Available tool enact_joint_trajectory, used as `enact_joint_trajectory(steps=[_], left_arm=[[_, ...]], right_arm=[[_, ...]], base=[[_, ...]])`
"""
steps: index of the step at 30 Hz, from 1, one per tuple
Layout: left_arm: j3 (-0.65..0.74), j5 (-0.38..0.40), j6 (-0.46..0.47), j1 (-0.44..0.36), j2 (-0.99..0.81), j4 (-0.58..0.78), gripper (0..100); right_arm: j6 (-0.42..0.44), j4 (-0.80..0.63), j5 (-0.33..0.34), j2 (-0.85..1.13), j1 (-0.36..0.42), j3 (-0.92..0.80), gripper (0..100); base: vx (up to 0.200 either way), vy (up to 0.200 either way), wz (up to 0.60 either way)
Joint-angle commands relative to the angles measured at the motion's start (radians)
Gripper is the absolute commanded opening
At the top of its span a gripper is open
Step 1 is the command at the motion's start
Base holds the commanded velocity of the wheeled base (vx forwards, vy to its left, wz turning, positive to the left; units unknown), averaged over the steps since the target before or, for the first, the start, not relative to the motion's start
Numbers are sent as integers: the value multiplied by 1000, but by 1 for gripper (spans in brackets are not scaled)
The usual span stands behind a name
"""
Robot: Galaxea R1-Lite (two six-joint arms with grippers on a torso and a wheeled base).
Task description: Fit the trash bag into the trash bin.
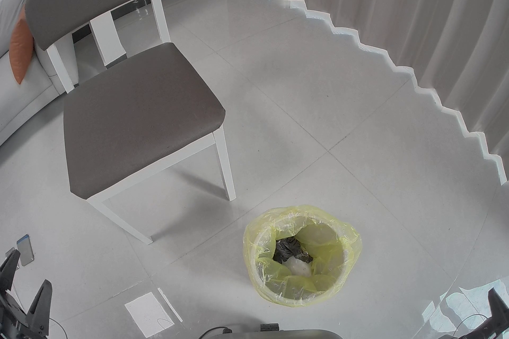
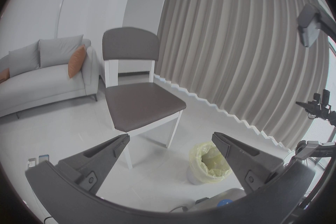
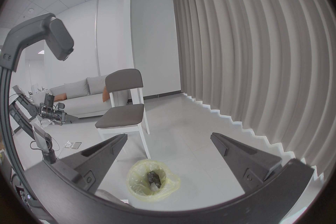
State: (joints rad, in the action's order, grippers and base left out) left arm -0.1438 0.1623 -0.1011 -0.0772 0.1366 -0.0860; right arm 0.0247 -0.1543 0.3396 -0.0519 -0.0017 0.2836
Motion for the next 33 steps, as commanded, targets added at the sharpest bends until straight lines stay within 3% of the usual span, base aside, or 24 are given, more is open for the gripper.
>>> enact_joint_trajectory(steps=[1,5,9,12,14,15,18,20,22,25,27,31,33], left_arm=[[63,-23,47,2,-43,-3,100],[125,-50,60,2,-43,-41,100],[144,-52,54,2,-45,-49,100],[144,-53,60,2,-45,-29,100],[144,-53,60,2,-45,-29,100],[144,-75,55,4,-45,35,100],[144,-84,57,4,-45,38,100],[144,-87,58,4,-45,38,100],[144,-104,61,4,-45,38,100],[144,-214,87,4,-46,69,100],[144,-210,77,5,-45,80,100],[144,-199,92,4,-45,86,100],[144,-195,95,4,-45,86,100]], right_arm=[[-9,50,-5,44,5,-146,100],[-11,206,-11,46,5,-277,100],[-60,200,-86,44,3,-273,100],[-100,200,-103,44,3,-273,100],[-100,200,-103,44,3,-273,100],[-101,199,-102,44,3,-273,100],[-42,194,-109,44,3,-271,100],[-29,194,-152,44,3,-271,100],[-43,190,-237,44,3,-267,100],[-54,183,-338,44,3,-265,100],[-55,183,-376,43,3,-265,100],[-57,173,-367,44,3,-264,100],[-57,170,-281,44,3,-264,100]], base=[[0,0,0],[0,0,0],[0,0,0],[0,0,0],[0,0,0],[0,0,0],[0,0,0],[0,0,0],[0,0,0],[0,0,0],[0,0,0],[0,0,0],[0,0,0]])
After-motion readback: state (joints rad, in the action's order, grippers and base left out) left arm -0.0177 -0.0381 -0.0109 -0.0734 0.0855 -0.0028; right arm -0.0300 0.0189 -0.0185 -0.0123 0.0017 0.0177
